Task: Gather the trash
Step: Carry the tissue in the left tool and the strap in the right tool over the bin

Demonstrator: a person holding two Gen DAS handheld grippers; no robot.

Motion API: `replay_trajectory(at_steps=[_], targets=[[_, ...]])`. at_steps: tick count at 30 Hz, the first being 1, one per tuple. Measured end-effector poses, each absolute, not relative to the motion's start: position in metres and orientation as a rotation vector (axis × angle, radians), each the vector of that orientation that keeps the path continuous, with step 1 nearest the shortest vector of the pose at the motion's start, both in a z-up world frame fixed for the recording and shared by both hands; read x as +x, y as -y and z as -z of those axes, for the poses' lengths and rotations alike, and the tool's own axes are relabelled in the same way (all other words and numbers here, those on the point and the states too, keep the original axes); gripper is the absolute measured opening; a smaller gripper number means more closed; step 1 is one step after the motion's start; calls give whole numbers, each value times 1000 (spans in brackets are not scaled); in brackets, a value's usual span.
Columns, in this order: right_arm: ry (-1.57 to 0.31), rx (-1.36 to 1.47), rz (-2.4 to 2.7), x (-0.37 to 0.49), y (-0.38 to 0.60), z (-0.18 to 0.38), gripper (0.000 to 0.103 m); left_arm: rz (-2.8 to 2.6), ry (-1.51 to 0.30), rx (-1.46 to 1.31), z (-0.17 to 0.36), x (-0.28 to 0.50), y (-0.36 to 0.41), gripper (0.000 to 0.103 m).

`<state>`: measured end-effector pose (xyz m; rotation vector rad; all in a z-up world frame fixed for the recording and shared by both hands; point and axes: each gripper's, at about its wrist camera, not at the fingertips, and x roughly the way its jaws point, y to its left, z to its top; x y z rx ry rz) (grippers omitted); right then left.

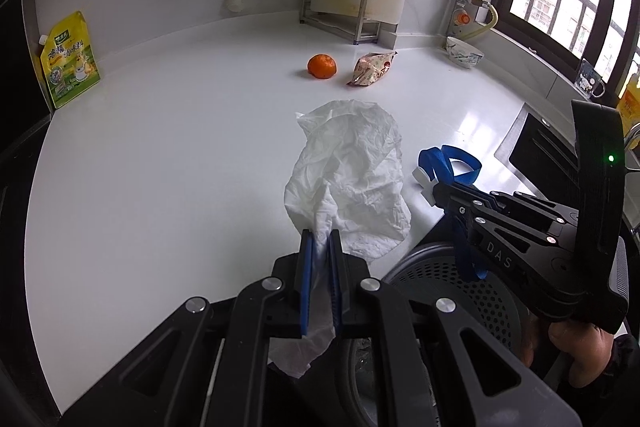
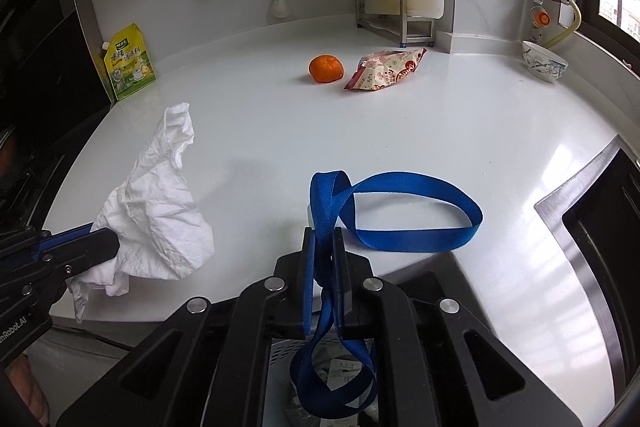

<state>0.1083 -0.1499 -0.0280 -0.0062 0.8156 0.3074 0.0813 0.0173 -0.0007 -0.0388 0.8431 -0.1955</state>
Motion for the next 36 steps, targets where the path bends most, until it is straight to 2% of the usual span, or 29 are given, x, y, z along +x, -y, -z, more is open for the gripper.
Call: replay_trajectory(at_steps=[19, 36], targets=[[-783, 116, -242, -12, 198, 19, 8, 343, -862, 26, 11, 23, 25, 9], [-863, 151, -122, -50, 209, 62, 8, 387, -923, 115, 49, 2, 58, 9]])
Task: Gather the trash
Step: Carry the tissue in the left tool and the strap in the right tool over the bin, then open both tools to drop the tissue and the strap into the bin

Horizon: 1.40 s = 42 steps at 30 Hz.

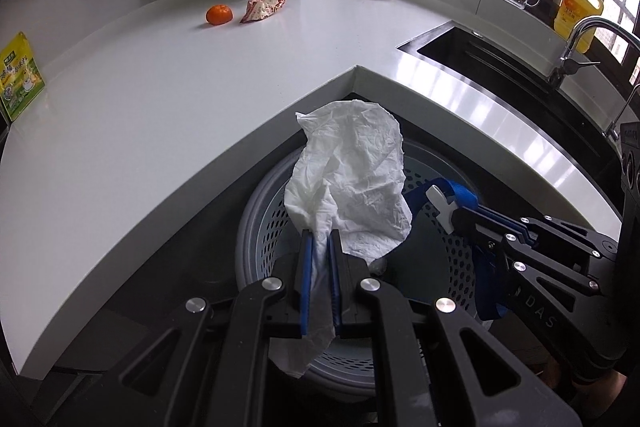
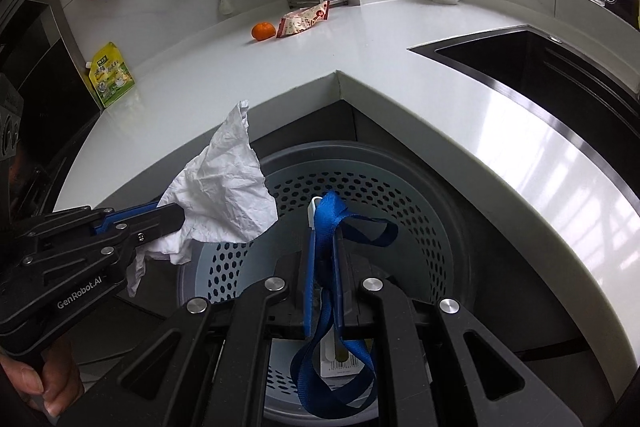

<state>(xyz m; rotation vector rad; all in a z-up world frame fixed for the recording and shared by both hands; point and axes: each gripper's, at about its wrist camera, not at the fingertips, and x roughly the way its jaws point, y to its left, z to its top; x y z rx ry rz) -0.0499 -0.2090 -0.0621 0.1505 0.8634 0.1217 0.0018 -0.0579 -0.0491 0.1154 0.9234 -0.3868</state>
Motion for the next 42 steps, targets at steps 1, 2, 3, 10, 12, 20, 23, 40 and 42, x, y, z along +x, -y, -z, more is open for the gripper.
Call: replay_trajectory(at_steps=[1, 2, 3, 10, 12, 20, 23, 40, 42], targets=[[-867, 146, -113, -51, 209, 64, 8, 384, -928, 121, 52, 2, 58, 9], [-872, 143, -108, -50, 208, 65, 8, 381, -933, 125, 54, 1, 59, 9], [-876, 139, -103, -50, 208, 67, 8, 379, -938, 127, 56, 1, 59, 9], [-906, 124, -84, -48, 203, 78, 8, 353, -961, 135, 67, 0, 58, 9], [-914, 126, -80, -46, 203, 80, 8, 352, -969, 131, 68, 1, 56, 9], [-942, 148, -55, -43, 210, 84, 8, 346, -982, 136, 71, 2, 59, 12], [-932, 159, -44, -45, 213, 84, 23, 343, -982, 125, 71, 3, 57, 22], [-899, 164, -21, -50, 219, 77, 44, 327, -960, 128, 67, 0, 54, 47], [-897, 164, -21, -50, 219, 77, 46, 327, -961, 127, 67, 0, 54, 47]])
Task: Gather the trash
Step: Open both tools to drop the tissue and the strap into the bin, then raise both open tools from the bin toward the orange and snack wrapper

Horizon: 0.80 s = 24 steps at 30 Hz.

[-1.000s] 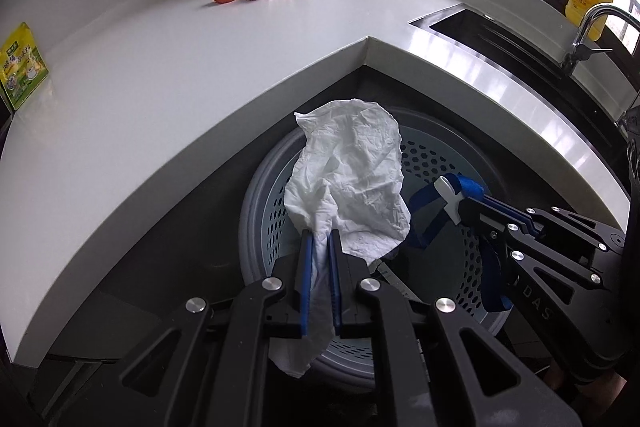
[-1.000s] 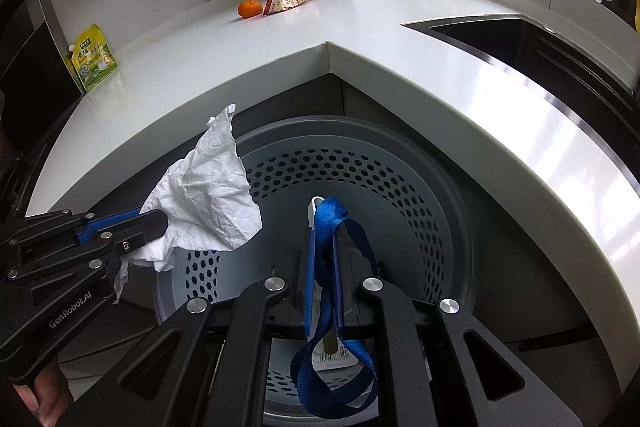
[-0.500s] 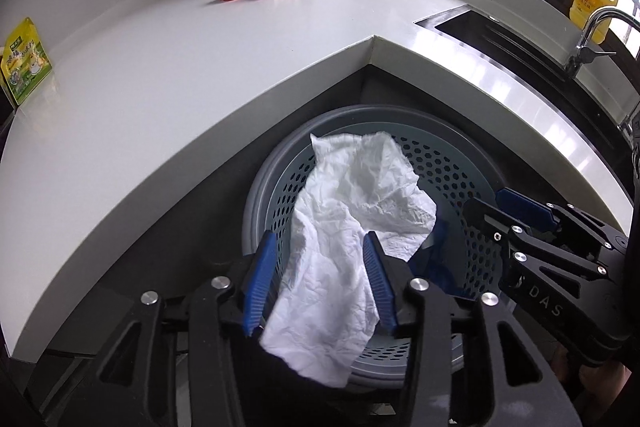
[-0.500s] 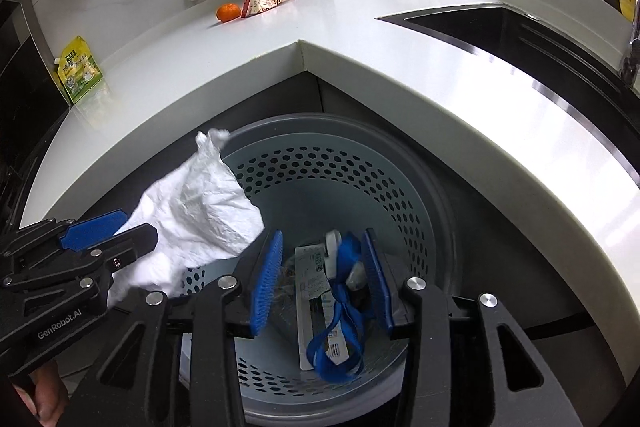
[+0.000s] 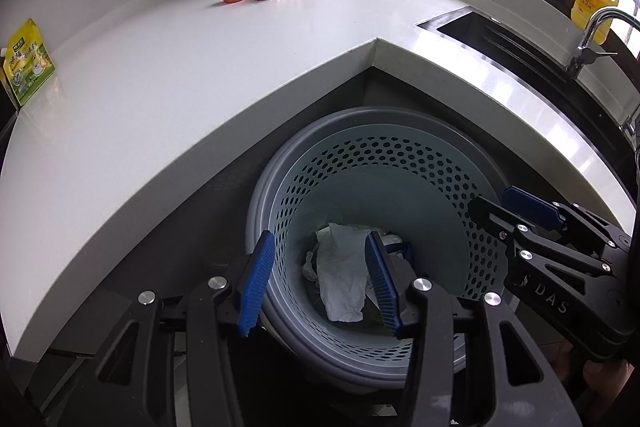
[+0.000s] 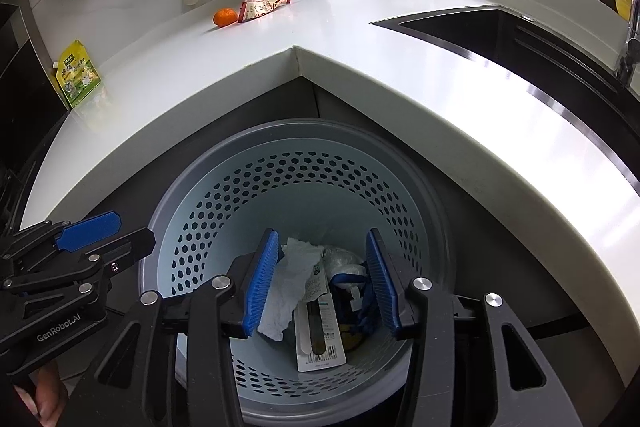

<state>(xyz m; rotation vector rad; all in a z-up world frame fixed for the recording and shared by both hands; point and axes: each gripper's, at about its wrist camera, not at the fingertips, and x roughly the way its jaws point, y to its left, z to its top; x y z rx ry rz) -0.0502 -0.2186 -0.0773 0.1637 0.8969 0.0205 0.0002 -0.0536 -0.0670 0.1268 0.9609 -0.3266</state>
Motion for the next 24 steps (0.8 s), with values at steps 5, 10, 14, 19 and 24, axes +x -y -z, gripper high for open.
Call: replay_trajectory(at_steps=[5, 10, 14, 19, 24], targets=[[-892, 171, -20, -51, 219, 76, 47, 323, -961, 122, 66, 0, 52, 49], [-863, 197, -26, -53, 225, 67, 51, 321, -947, 108, 61, 2, 48, 54], [-816, 204, -31, -54, 229, 52, 58, 316, -909, 88, 46, 4, 41, 59], [-768, 204, -33, -42, 234, 33, 63, 281, -845, 62, 22, 18, 28, 74], [-735, 206, -49, -11, 238, 14, 70, 220, -783, 52, 1, 45, 11, 83]])
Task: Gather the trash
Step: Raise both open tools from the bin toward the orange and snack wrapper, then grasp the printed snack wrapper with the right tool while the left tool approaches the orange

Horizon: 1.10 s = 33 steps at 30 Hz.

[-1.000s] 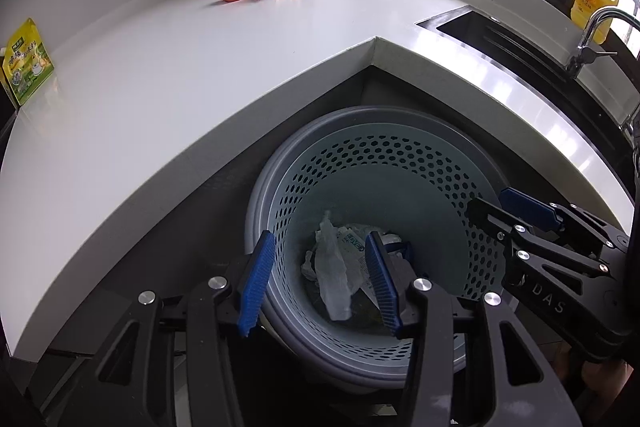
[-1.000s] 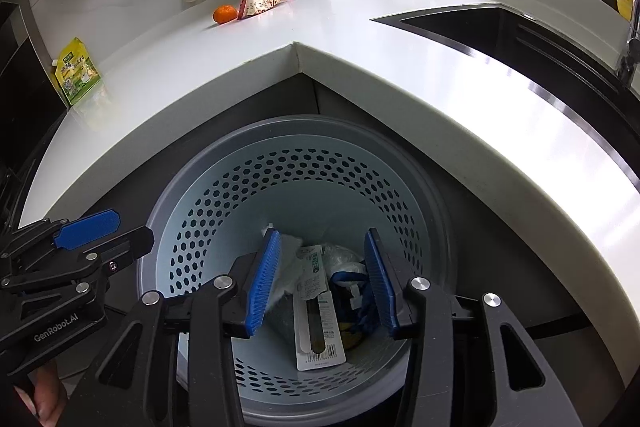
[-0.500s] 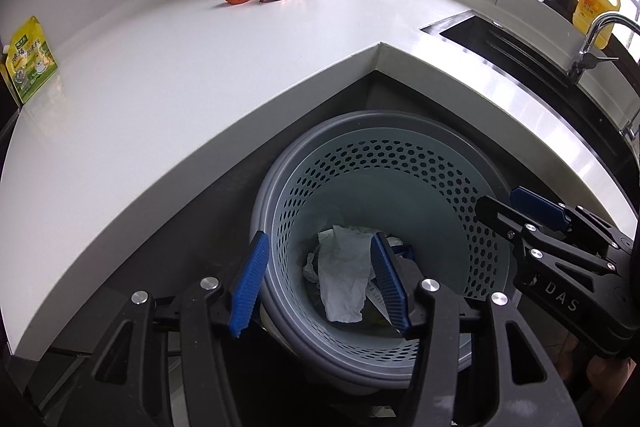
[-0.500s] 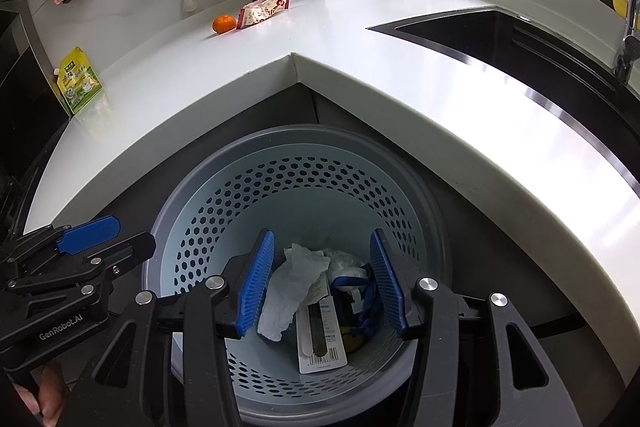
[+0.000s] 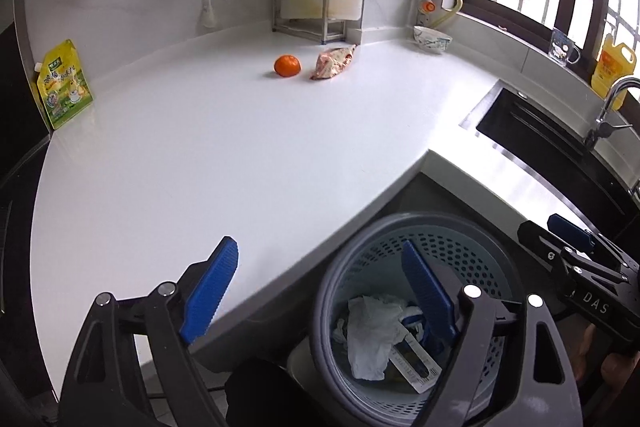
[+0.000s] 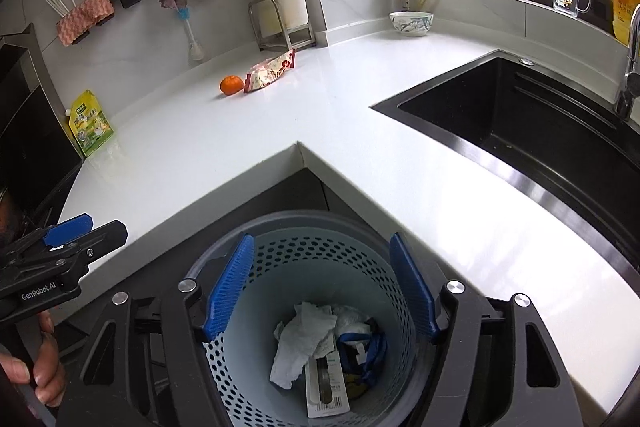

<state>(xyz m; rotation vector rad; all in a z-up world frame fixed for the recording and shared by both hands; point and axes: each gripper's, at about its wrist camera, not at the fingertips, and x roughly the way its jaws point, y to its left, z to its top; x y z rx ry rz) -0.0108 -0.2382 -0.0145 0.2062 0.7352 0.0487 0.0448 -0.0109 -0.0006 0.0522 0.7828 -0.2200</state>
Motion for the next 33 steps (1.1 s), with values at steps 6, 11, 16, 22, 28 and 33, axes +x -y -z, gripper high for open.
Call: replay_trajectory(at_steps=[6, 11, 16, 22, 28, 33], targets=[[-718, 147, -60, 41, 228, -2, 75, 137, -727, 33, -19, 84, -16, 93], [-736, 97, -85, 93, 212, -7, 76, 81, -706, 32, -27, 127, -33, 96], [-736, 73, -102, 149, 194, -12, 80, 48, -700, 32, -29, 176, -41, 96], [-768, 81, -131, 224, 173, -7, 82, 7, -702, 58, -21, 224, -46, 97], [-806, 90, -99, 288, 152, 12, 82, -25, -726, 60, -8, 255, -54, 97], [-838, 133, -42, 323, 146, 27, 82, -44, -756, 50, 6, 269, -59, 97]])
